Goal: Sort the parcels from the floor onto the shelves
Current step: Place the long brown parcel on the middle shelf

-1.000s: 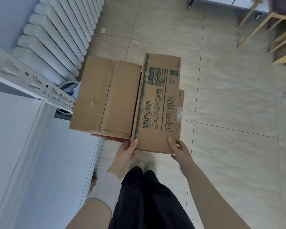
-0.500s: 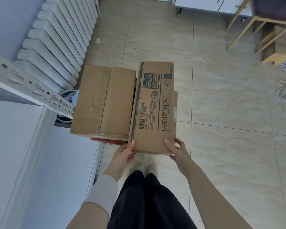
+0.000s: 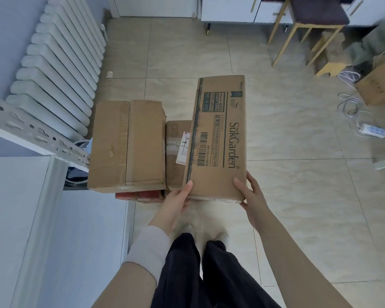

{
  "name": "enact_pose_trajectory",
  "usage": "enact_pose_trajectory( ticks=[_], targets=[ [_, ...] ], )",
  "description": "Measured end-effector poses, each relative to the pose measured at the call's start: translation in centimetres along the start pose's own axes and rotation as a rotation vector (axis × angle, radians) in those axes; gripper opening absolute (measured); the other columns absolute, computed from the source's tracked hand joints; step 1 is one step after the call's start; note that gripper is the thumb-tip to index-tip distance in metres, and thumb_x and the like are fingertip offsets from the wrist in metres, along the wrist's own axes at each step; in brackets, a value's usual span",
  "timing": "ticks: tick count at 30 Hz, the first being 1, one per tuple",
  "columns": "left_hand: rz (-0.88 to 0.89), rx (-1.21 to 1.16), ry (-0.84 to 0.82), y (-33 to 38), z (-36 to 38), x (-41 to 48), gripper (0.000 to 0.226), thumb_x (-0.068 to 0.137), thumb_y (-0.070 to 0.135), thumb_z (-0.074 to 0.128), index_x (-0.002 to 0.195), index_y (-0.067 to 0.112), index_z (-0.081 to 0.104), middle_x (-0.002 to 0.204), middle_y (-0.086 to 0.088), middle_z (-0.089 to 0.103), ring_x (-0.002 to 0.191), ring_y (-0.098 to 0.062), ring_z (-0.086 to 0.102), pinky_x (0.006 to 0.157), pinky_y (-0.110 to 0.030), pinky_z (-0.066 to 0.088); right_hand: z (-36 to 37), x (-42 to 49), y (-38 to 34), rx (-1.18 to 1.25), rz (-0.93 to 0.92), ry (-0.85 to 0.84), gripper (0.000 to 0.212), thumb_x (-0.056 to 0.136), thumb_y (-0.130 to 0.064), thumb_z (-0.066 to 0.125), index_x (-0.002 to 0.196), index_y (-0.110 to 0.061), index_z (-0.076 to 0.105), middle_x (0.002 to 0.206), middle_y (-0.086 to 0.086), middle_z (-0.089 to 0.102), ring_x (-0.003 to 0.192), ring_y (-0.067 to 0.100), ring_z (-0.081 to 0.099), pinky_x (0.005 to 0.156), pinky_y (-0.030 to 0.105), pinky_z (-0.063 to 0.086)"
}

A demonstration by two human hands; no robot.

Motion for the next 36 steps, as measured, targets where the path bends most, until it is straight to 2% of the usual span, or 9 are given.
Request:
enact_pose_trajectory(
  ticks=[6, 13, 16, 18, 21, 25, 27, 33, 36],
  targets=[
    [0.179, 0.195, -0.045, 4.3, 6.8, -1.1, 0.070, 0.084, 0.051, 0.058, 0.143, 0.023, 0.033, 0.141, 0.004, 0.045, 0.128, -0.015, 0.044, 0.105, -0.034, 0.036, -6.0, -2.3, -2.7, 0.103, -0.037, 0.080, 0.059, 0.083, -0.034, 0.065, 0.137, -0.029, 0.043, 0.119, -0.009, 0.062, 0.107, 0.007, 0.058, 0.093, 0.034, 0.045],
    [0.244, 0.249, -0.233, 4.9, 18.6, -3.4, 0.097, 0.055, 0.071, 0.070, 0.136, 0.027, 0.039, 0.124, 0.006, 0.059, 0.114, -0.014, 0.057, 0.107, -0.040, 0.039, -15.4, -6.8, -5.5, 0.061, -0.172, 0.183, 0.074, 0.074, -0.052, 0.069, 0.139, -0.030, 0.041, 0.126, -0.010, 0.060, 0.111, 0.006, 0.058, 0.100, 0.034, 0.044],
    [0.213, 0.241, -0.287, 3.8, 24.1, -4.8, 0.077, 0.071, 0.063, 0.065, 0.131, 0.020, 0.041, 0.121, 0.006, 0.060, 0.112, -0.015, 0.056, 0.103, -0.037, 0.039, -20.2, -9.6, -6.8, 0.057, -0.256, 0.225, 0.096, 0.059, -0.075, 0.066, 0.141, -0.031, 0.039, 0.134, -0.011, 0.054, 0.117, 0.004, 0.056, 0.087, 0.024, 0.050],
    [0.186, 0.252, -0.337, 2.9, 27.9, -5.8, 0.056, 0.083, 0.053, 0.058, 0.125, 0.019, 0.045, 0.117, 0.005, 0.060, 0.110, -0.016, 0.056, 0.097, -0.036, 0.042, -23.8, -11.6, -7.3, 0.038, -0.320, 0.294, 0.095, 0.059, -0.080, 0.061, 0.139, -0.031, 0.043, 0.136, -0.012, 0.053, 0.122, 0.006, 0.052, 0.100, 0.034, 0.045],
    [0.166, 0.269, -0.424, 2.0, 33.2, -7.4, 0.048, 0.088, 0.050, 0.055, 0.126, 0.021, 0.049, 0.112, 0.006, 0.066, 0.100, -0.014, 0.064, 0.089, -0.037, 0.050, -28.2, -14.9, -7.7, 0.081, -0.412, 0.428, 0.079, 0.072, -0.067, 0.058, 0.139, -0.026, 0.045, 0.127, -0.019, 0.054, 0.122, 0.006, 0.052, 0.095, 0.030, 0.046],
    [0.202, 0.354, -0.538, 1.2, 39.1, -10.1, 0.069, 0.093, 0.047, 0.048, 0.147, 0.040, 0.007, 0.137, 0.019, 0.043, 0.104, -0.008, 0.059, 0.073, -0.027, 0.053, -32.4, -18.4, -7.8, 0.154, -0.486, 0.562, 0.046, 0.089, -0.039, 0.052, 0.134, -0.029, 0.047, 0.109, -0.019, 0.061, 0.097, -0.002, 0.061, 0.078, 0.022, 0.051],
    [0.233, 0.407, -0.611, 0.7, 41.5, -11.2, 0.059, 0.095, 0.045, 0.043, 0.145, 0.045, 0.012, 0.138, 0.022, 0.042, 0.099, -0.001, 0.059, 0.064, -0.023, 0.051, -34.1, -19.6, -7.6, 0.198, -0.496, 0.637, 0.039, 0.090, -0.035, 0.055, 0.128, -0.035, 0.049, 0.103, -0.010, 0.061, 0.091, 0.003, 0.062, 0.081, 0.027, 0.052],
    [0.351, 0.554, -0.815, -0.5, 47.5, -12.6, 0.082, 0.065, 0.079, 0.056, 0.138, 0.047, 0.034, 0.148, 0.012, 0.036, 0.133, -0.006, 0.039, 0.106, -0.041, 0.039, -37.9, -22.4, -6.5, 0.352, -0.554, 0.839, 0.030, 0.090, -0.035, 0.056, 0.119, -0.040, 0.051, 0.111, 0.001, 0.059, 0.098, 0.013, 0.061, 0.089, 0.036, 0.051],
    [0.399, 0.664, -0.902, -0.1, 50.7, -13.5, 0.069, 0.056, 0.079, 0.062, 0.119, 0.057, 0.047, 0.150, 0.003, 0.031, 0.131, -0.002, 0.040, 0.108, -0.033, 0.036, -39.3, -23.5, -6.7, 0.422, -0.582, 0.927, 0.033, 0.092, -0.032, 0.053, 0.124, -0.035, 0.046, 0.111, -0.001, 0.059, 0.105, 0.016, 0.060, 0.080, 0.033, 0.053]
  ],
)
Point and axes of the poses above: each hand's wrist, its own x-axis towards the middle knuckle, its own z-axis out of the palm, y = z × x, the point moved 1 cm from there along x, towards the middle knuckle
